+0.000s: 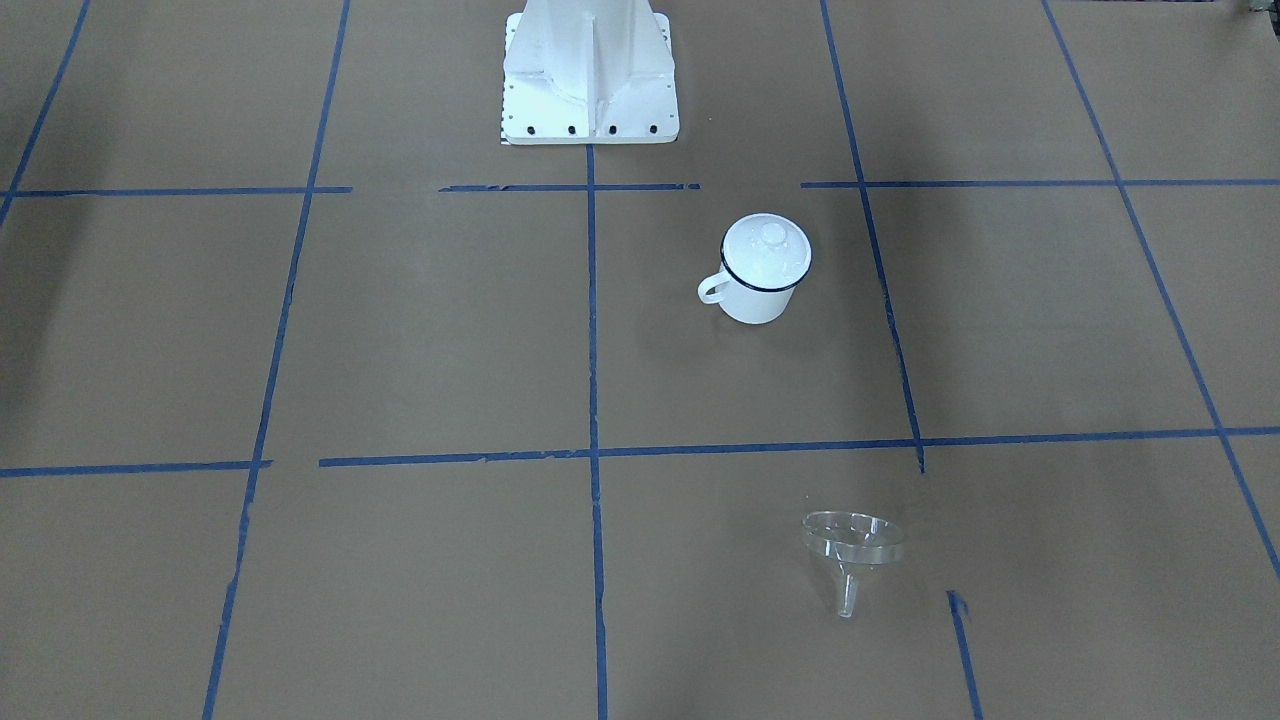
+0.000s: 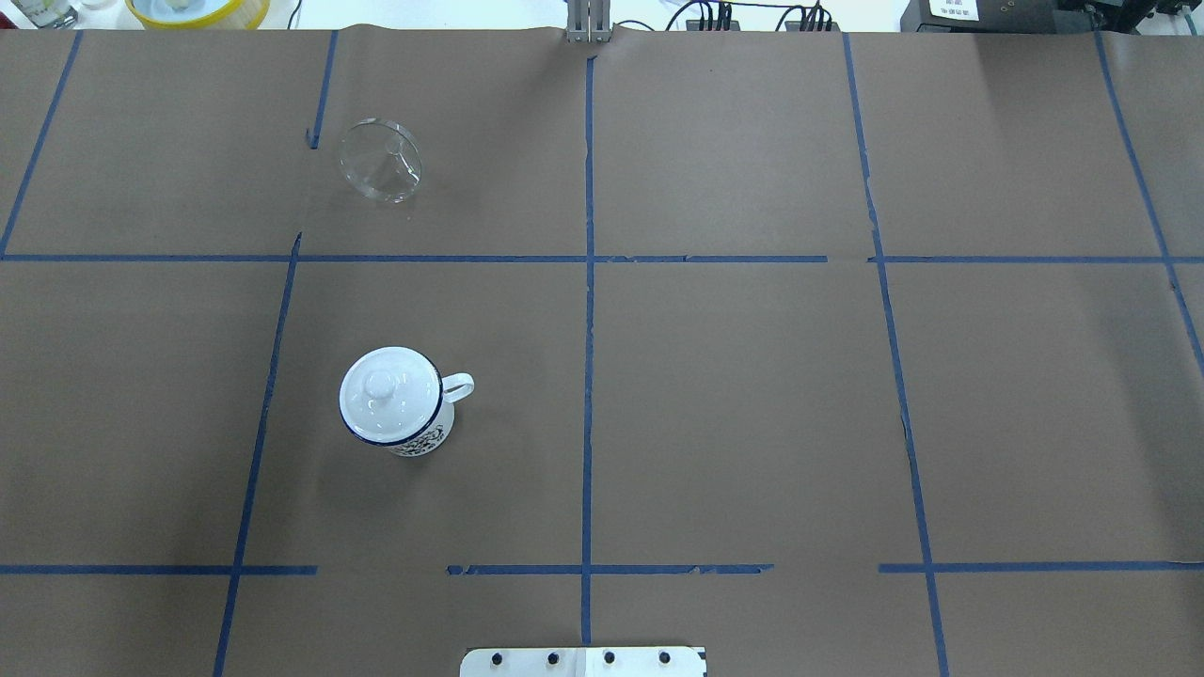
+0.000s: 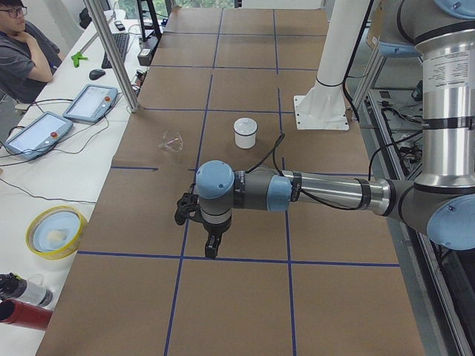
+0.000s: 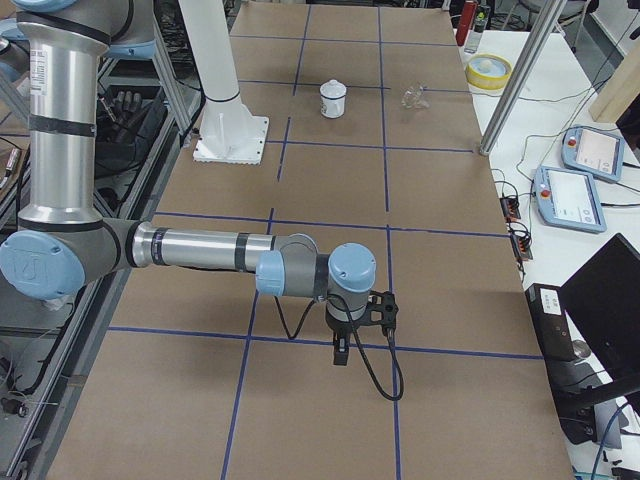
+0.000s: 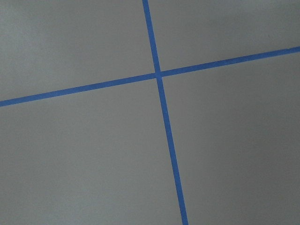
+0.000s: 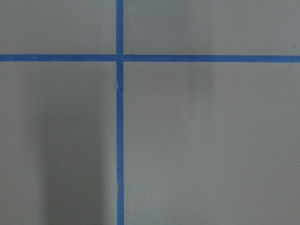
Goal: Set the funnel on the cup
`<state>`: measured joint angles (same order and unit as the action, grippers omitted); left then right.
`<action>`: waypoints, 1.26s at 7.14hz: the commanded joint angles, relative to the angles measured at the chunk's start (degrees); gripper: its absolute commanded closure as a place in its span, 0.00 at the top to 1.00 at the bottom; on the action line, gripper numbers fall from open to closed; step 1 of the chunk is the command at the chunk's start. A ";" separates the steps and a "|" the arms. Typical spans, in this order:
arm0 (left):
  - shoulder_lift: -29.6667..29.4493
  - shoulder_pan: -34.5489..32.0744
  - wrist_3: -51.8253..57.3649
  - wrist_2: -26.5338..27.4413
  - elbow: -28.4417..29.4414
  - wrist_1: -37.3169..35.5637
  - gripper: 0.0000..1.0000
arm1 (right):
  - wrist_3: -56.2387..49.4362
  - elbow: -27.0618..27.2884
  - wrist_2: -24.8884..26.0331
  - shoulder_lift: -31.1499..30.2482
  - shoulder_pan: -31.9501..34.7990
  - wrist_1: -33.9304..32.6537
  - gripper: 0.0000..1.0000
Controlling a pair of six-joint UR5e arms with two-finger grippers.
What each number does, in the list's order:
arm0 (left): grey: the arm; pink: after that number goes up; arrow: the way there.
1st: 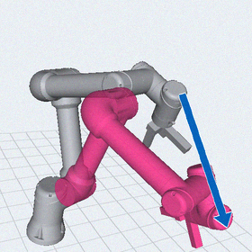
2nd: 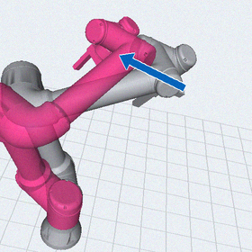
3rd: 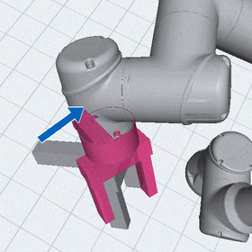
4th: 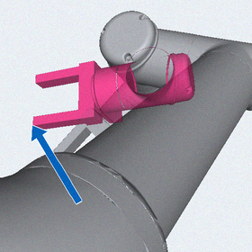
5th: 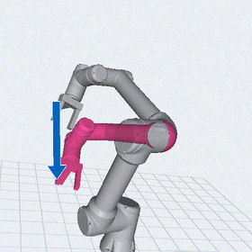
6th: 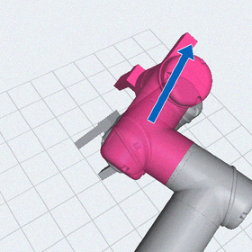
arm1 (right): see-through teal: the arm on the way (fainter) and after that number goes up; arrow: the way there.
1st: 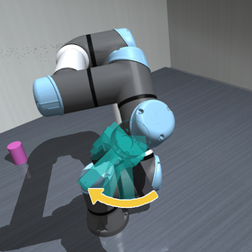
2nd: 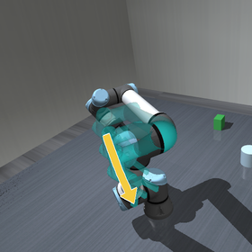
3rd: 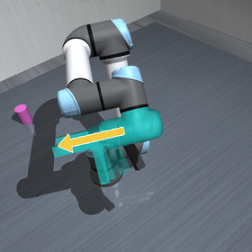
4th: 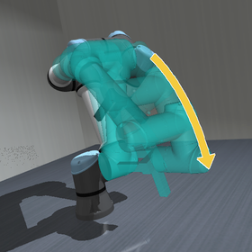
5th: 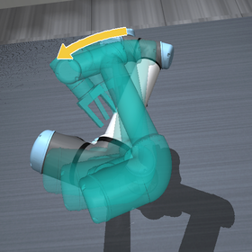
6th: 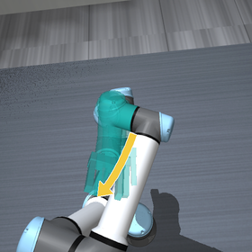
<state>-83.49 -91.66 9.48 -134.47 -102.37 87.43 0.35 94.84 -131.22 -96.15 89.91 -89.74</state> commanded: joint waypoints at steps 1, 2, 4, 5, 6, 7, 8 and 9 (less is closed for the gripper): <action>-0.26 0.08 0.01 0.00 -0.37 -0.07 1.00 | 0.00 0.08 0.00 0.00 0.00 0.00 1.00; -0.18 0.08 0.01 0.00 -1.33 -0.07 1.00 | 0.00 0.08 0.00 0.00 0.00 0.00 1.00; -0.53 0.69 0.02 -0.26 -3.09 0.28 1.00 | 0.00 0.08 0.00 0.00 0.00 0.00 1.00; -3.84 1.91 -0.07 -2.79 -3.71 0.28 1.00 | 0.00 0.00 0.00 0.00 0.00 0.00 1.00; -8.22 4.54 -0.94 -4.64 -5.11 -0.07 1.00 | 0.00 -0.01 0.00 0.00 0.00 0.00 1.00; -10.18 9.00 -8.00 -4.74 -7.73 0.02 1.00 | 0.00 0.08 0.00 0.00 0.00 0.00 1.00; -14.20 13.74 -19.73 -4.92 -8.72 0.10 1.00 | 0.00 0.00 0.00 0.00 0.00 0.00 1.00; -17.29 17.88 -30.46 -8.58 -8.99 0.54 1.00 | 0.00 -0.01 0.00 0.00 0.00 0.00 1.00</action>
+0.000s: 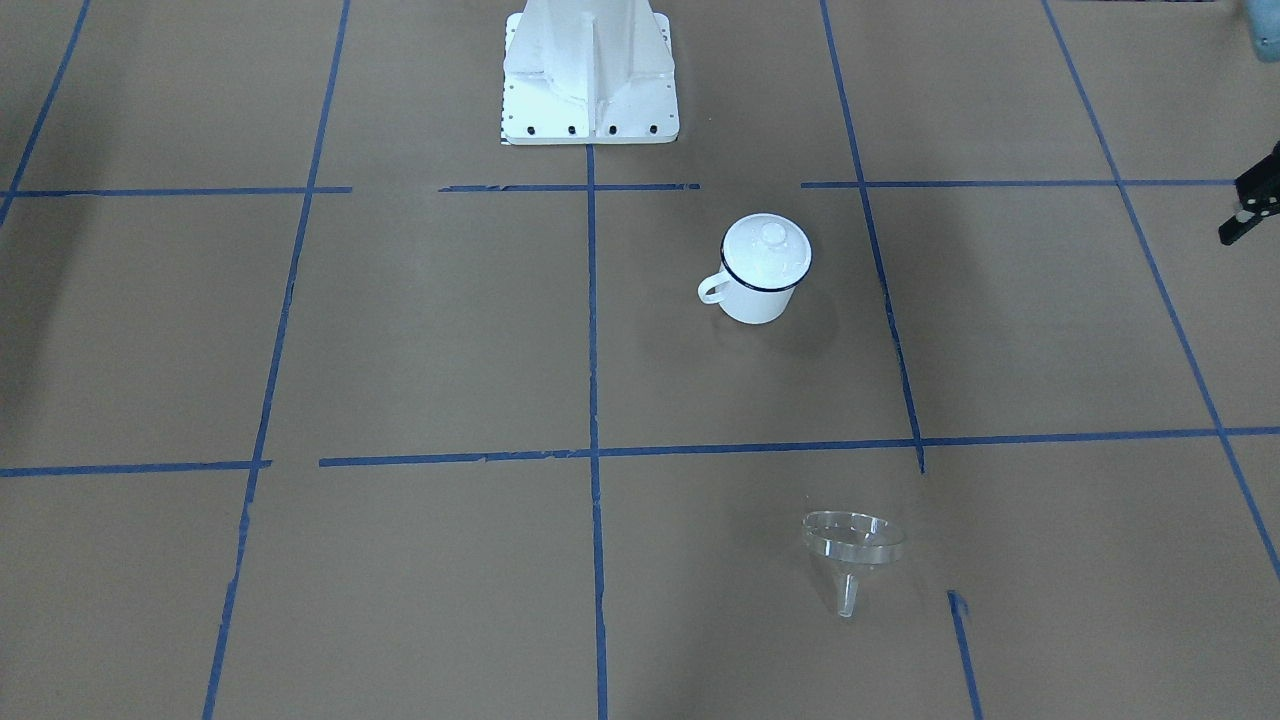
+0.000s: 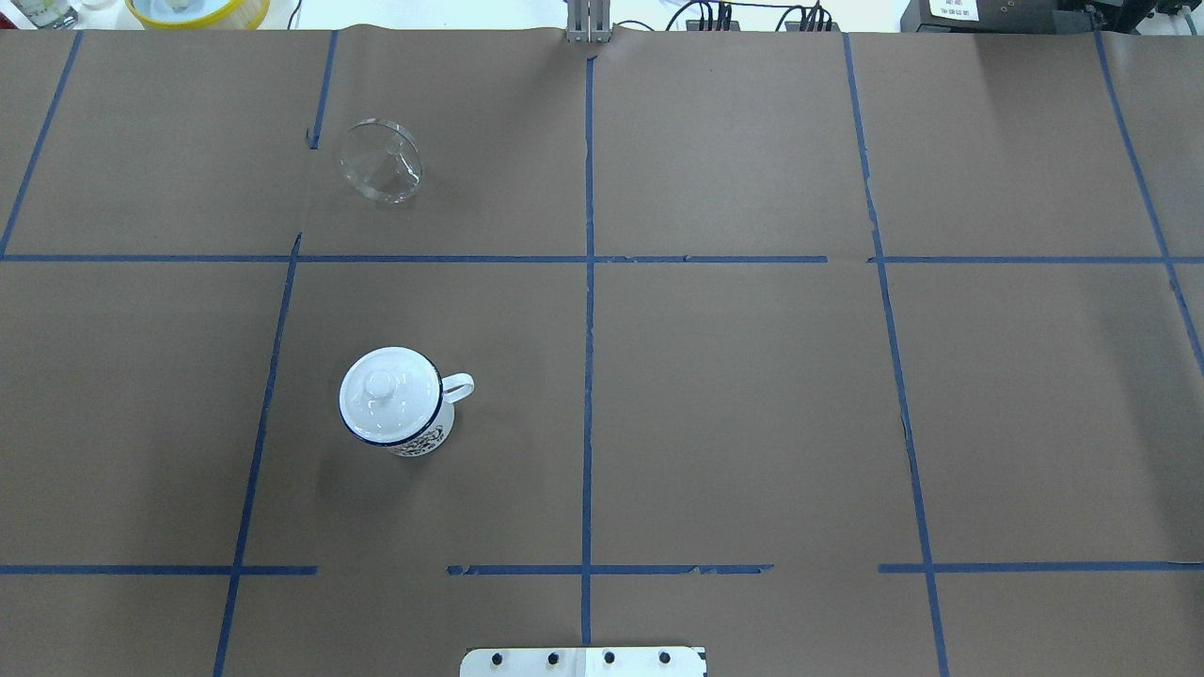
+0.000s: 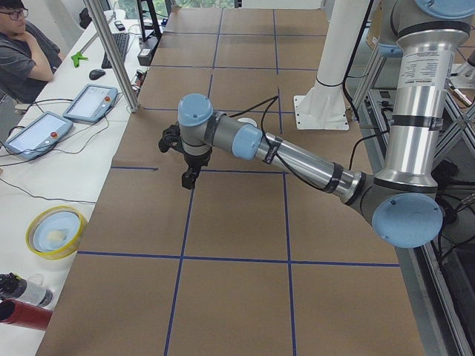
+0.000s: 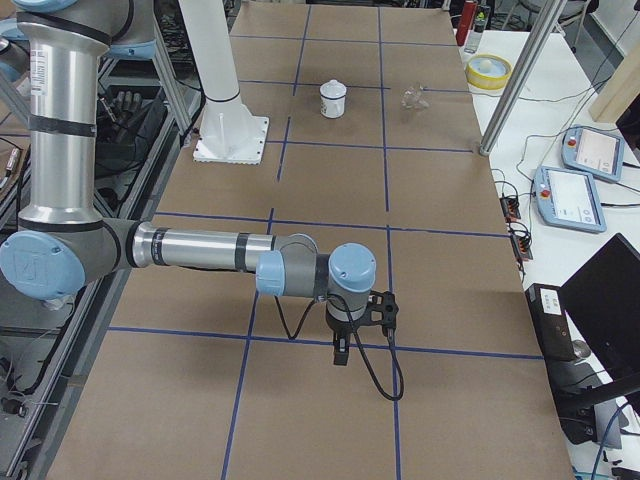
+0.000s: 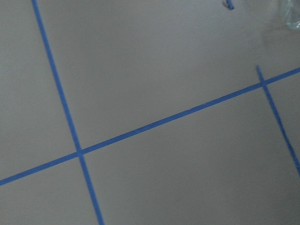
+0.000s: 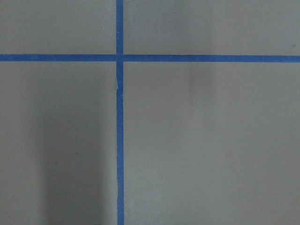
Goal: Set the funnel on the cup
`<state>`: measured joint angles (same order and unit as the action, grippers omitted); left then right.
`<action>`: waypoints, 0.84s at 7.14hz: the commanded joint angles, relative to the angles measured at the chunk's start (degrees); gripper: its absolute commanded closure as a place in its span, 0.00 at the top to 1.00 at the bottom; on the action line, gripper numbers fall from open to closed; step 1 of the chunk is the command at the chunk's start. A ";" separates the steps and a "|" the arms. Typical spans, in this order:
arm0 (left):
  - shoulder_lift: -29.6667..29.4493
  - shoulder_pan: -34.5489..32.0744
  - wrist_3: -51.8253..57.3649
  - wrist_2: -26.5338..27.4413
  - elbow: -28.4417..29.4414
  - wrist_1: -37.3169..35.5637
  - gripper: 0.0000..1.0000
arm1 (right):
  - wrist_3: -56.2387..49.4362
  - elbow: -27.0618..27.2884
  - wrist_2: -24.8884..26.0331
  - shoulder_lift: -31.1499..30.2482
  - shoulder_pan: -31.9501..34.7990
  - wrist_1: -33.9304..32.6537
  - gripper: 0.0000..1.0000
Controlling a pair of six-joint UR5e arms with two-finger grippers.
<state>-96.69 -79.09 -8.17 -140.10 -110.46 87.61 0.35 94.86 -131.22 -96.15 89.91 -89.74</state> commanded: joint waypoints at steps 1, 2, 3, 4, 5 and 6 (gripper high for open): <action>-8.29 7.35 -22.93 -6.21 -0.98 0.63 1.00 | 0.00 0.06 0.00 0.00 0.00 0.00 1.00; -12.51 10.94 -26.86 -6.76 -0.72 4.98 1.00 | 0.00 -0.02 0.00 0.00 0.00 0.00 1.00; -14.73 16.81 -31.60 -3.90 -0.46 8.77 1.00 | 0.00 0.06 0.00 0.00 0.00 0.00 1.00; -17.97 18.87 -46.61 5.53 -0.54 8.81 1.00 | 0.00 0.06 0.00 0.00 0.00 0.00 1.00; -18.61 22.19 -65.99 12.15 -0.37 8.81 1.00 | 0.00 -0.02 0.00 0.00 0.00 0.00 1.00; -18.53 22.40 -72.45 13.70 -1.15 8.89 1.00 | 0.00 0.06 0.00 0.00 0.00 0.00 1.00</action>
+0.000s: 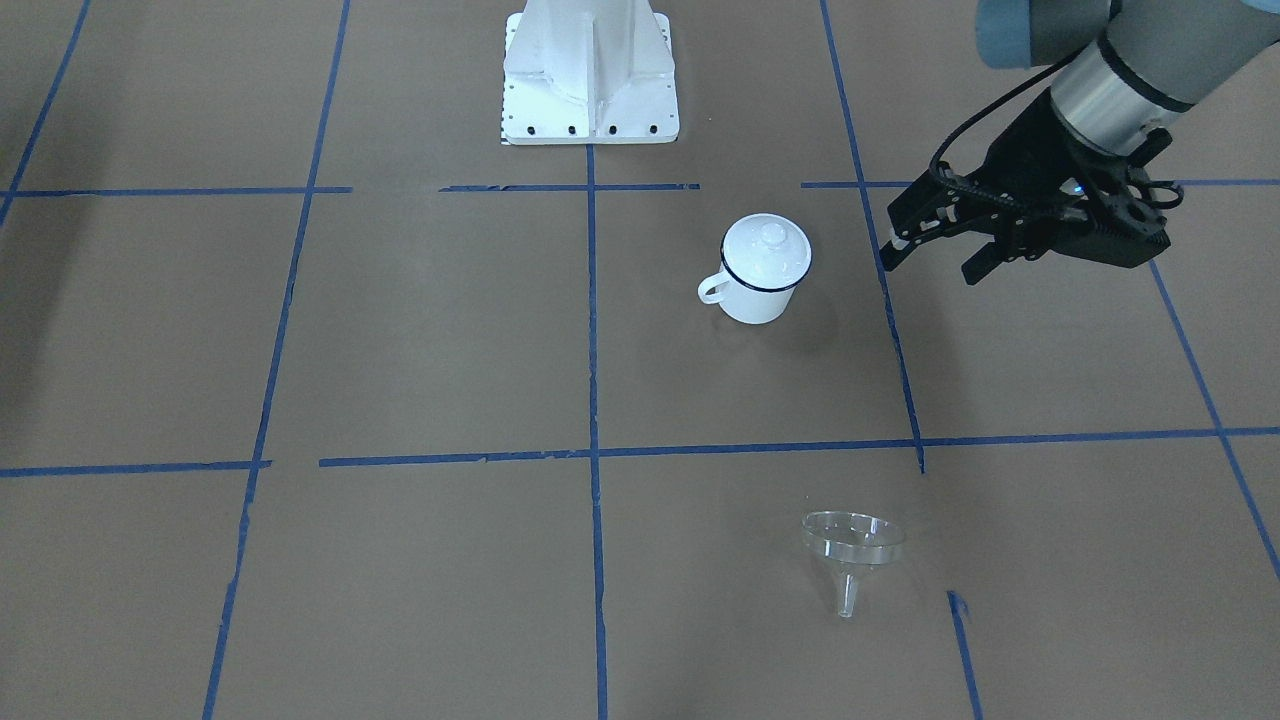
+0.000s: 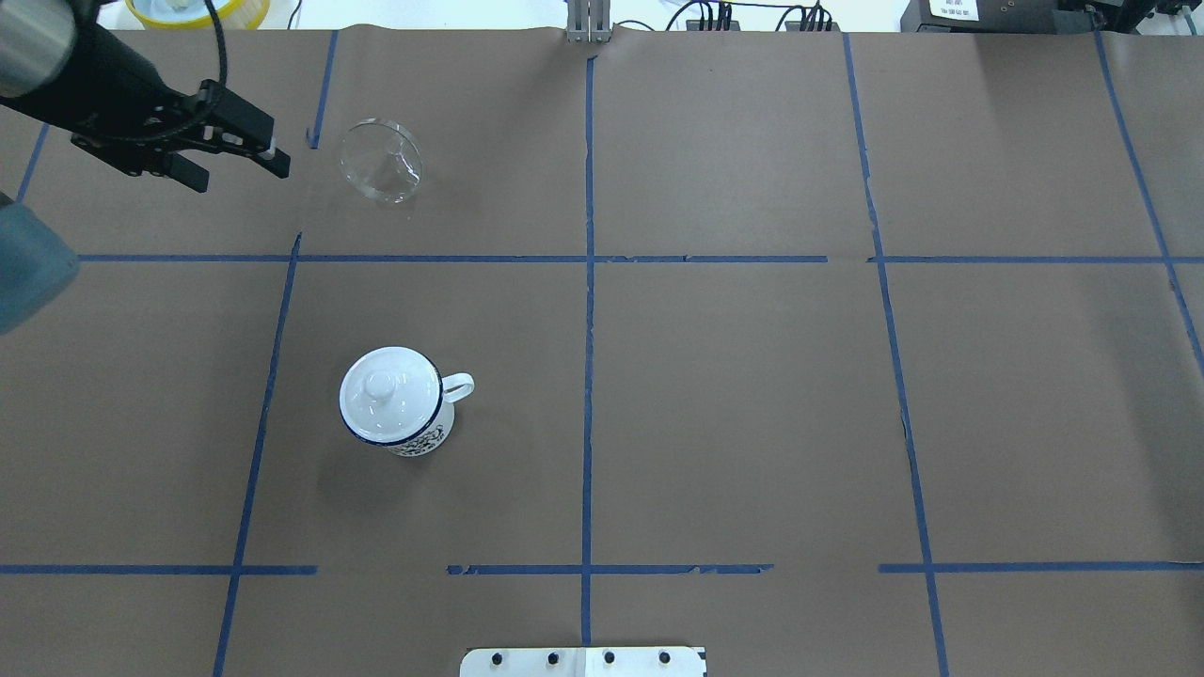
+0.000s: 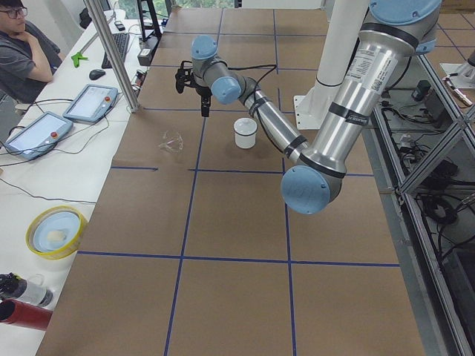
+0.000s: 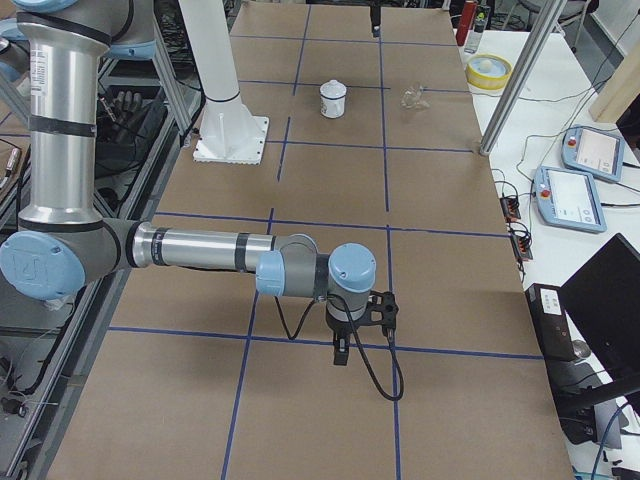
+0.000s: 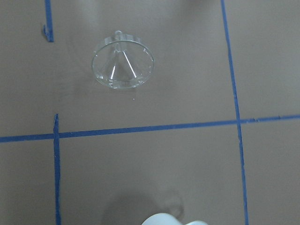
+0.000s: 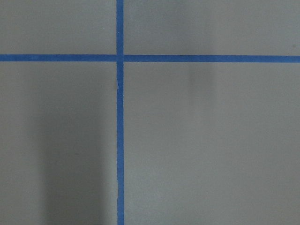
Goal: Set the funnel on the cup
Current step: 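Move the left gripper over the white mug's lid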
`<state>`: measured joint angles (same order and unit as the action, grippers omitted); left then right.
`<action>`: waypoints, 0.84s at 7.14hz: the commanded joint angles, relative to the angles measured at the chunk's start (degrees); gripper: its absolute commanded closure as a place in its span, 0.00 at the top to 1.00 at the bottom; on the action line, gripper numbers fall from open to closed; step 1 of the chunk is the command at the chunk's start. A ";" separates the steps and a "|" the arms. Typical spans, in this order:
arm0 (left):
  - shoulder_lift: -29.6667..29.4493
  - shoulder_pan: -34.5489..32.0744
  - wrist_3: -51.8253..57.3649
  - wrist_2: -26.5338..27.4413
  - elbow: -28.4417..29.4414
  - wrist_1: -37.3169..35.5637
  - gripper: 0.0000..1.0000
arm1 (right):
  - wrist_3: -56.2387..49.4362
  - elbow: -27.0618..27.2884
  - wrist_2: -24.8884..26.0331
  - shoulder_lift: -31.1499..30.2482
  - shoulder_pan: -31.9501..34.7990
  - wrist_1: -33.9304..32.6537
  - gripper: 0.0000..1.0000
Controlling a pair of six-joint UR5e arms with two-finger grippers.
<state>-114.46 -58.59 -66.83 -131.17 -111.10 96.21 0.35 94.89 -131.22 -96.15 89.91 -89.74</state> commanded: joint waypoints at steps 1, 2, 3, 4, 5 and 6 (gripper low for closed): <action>-0.76 2.08 -13.85 4.70 -1.22 0.38 1.00 | 0.00 0.03 0.00 0.00 0.00 0.00 1.00; -0.94 3.56 -14.11 3.91 -1.31 1.43 1.00 | 0.00 0.03 0.00 0.00 0.00 0.00 1.00; -0.94 4.09 -14.64 4.43 -1.75 3.88 1.00 | 0.00 0.03 0.00 0.00 0.00 0.00 1.00; -1.37 7.93 -14.21 8.43 -1.66 3.90 1.00 | 0.00 -0.05 0.00 0.00 0.00 0.00 1.00; -4.77 11.53 -14.55 14.13 -0.88 3.20 1.00 | 0.00 0.03 0.00 0.00 0.00 0.00 1.00; -5.68 13.57 -11.51 17.15 -0.35 5.63 1.00 | 0.00 -0.05 0.00 0.00 0.00 0.00 1.00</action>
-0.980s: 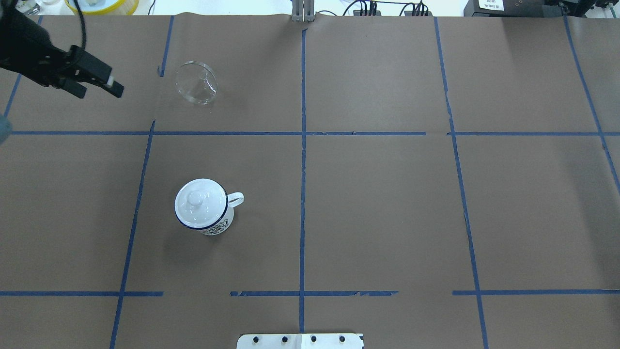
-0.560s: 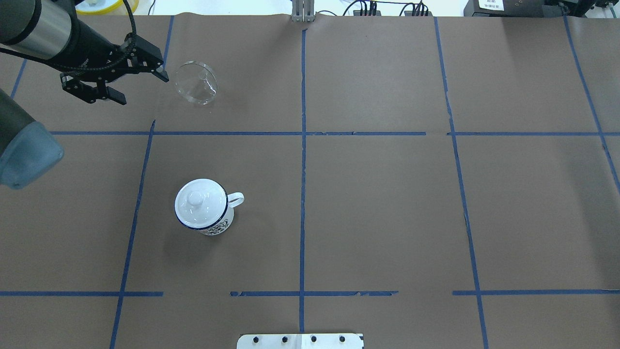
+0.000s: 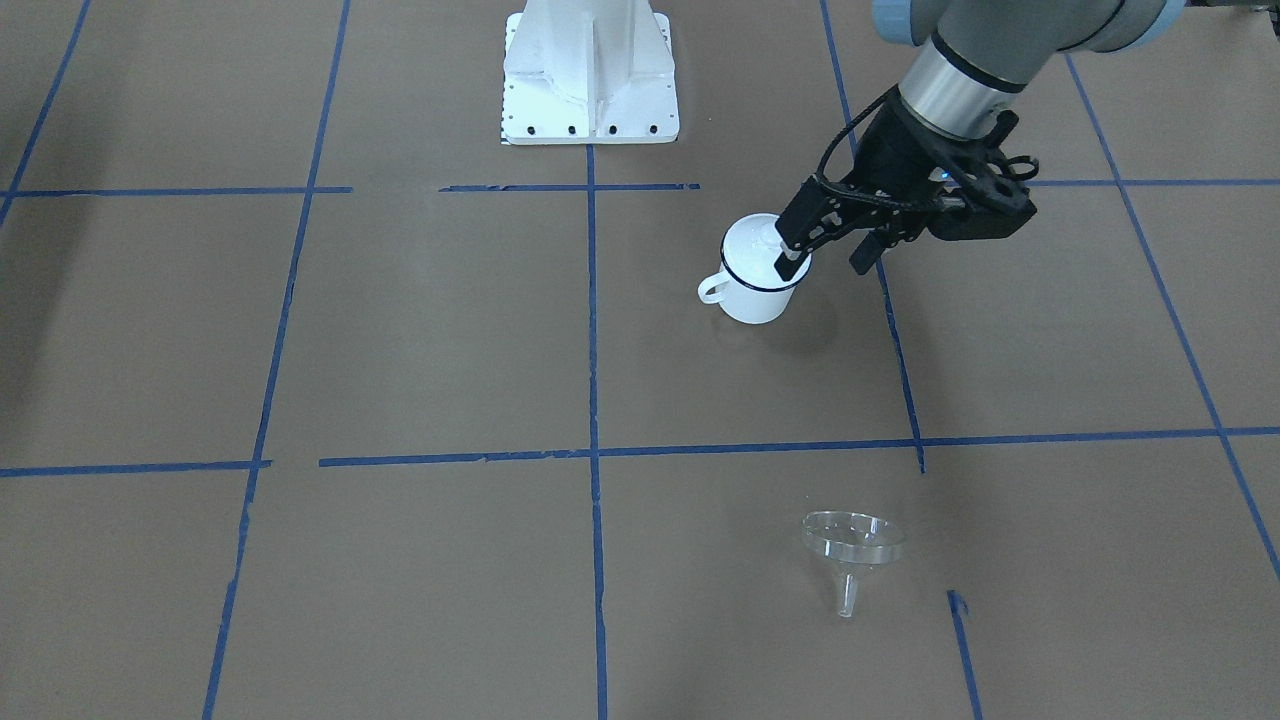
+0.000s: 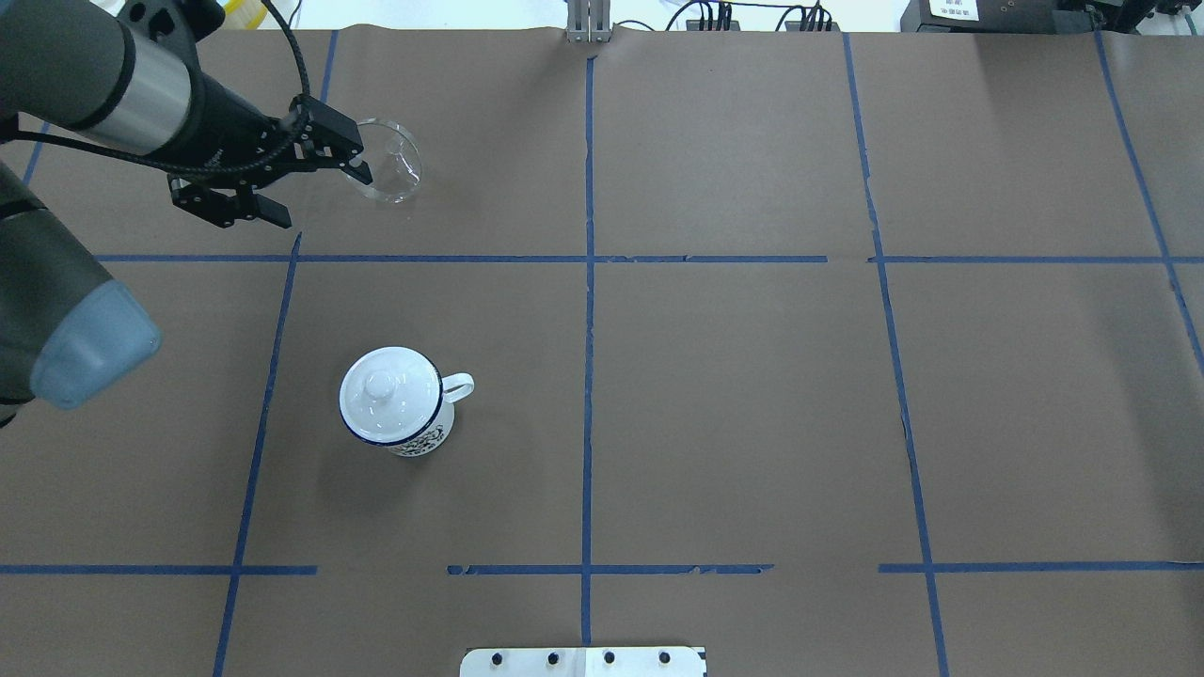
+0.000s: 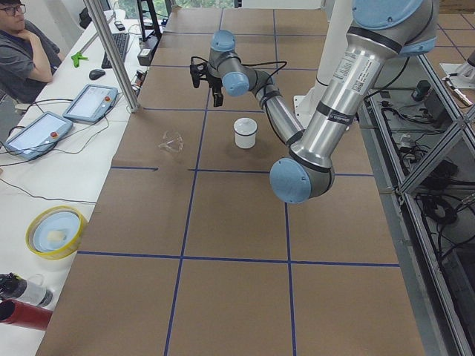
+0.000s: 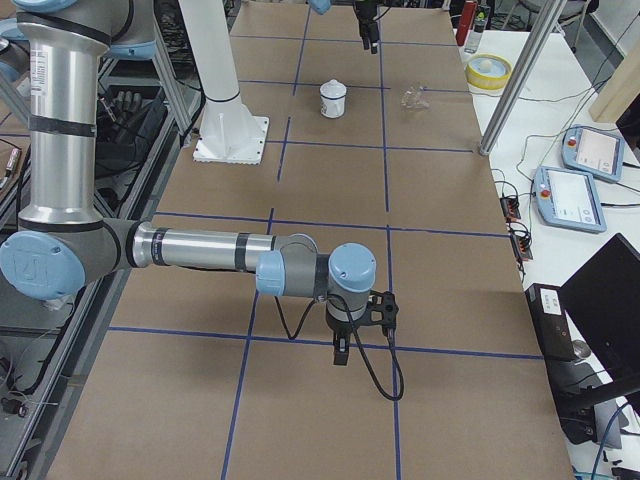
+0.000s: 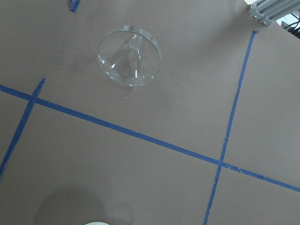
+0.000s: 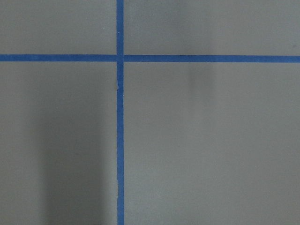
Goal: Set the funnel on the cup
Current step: 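Move the left gripper over the white mug's lid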
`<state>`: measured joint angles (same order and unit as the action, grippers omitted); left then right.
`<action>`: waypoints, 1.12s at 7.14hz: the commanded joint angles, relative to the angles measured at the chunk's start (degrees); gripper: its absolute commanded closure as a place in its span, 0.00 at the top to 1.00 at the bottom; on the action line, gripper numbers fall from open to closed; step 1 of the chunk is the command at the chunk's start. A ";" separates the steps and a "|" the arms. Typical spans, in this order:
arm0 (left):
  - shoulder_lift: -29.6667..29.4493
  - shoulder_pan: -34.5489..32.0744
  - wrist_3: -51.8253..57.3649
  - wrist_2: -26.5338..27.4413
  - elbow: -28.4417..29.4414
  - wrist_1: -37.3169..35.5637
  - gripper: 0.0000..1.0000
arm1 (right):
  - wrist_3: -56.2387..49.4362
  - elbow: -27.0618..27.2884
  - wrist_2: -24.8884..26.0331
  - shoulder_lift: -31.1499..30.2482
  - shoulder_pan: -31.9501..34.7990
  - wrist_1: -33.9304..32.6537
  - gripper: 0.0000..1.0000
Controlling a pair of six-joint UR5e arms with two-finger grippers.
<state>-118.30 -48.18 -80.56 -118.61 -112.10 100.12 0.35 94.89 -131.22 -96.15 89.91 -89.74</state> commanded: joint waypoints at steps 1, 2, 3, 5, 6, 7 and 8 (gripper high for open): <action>-1.24 3.18 8.25 1.13 0.48 2.79 1.00 | 0.00 -0.05 0.00 0.00 0.00 0.00 1.00; 0.25 5.79 8.05 -0.47 -0.56 -3.38 1.00 | 0.00 0.04 0.00 0.00 0.00 0.00 1.00; 0.09 9.55 8.05 0.73 -3.36 -13.01 1.00 | 0.00 0.04 0.00 0.00 0.00 0.00 1.00; 0.52 15.10 4.21 8.52 -8.22 -21.09 1.00 | 0.00 -0.05 0.00 0.00 0.00 0.00 1.00; 1.31 16.78 0.18 11.26 -7.79 -20.93 1.00 | 0.00 0.04 0.00 0.00 0.00 0.00 1.00; 1.49 17.06 -0.47 11.38 -7.61 -20.84 1.00 | 0.00 -0.05 0.00 0.00 0.00 0.00 1.00; 3.23 17.50 -0.39 11.90 -7.35 -20.23 1.00 | 0.00 0.04 0.00 0.00 0.00 0.00 1.00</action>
<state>-116.57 -31.46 -80.20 -107.67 -119.67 79.54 0.35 94.88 -131.22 -96.15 89.91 -89.74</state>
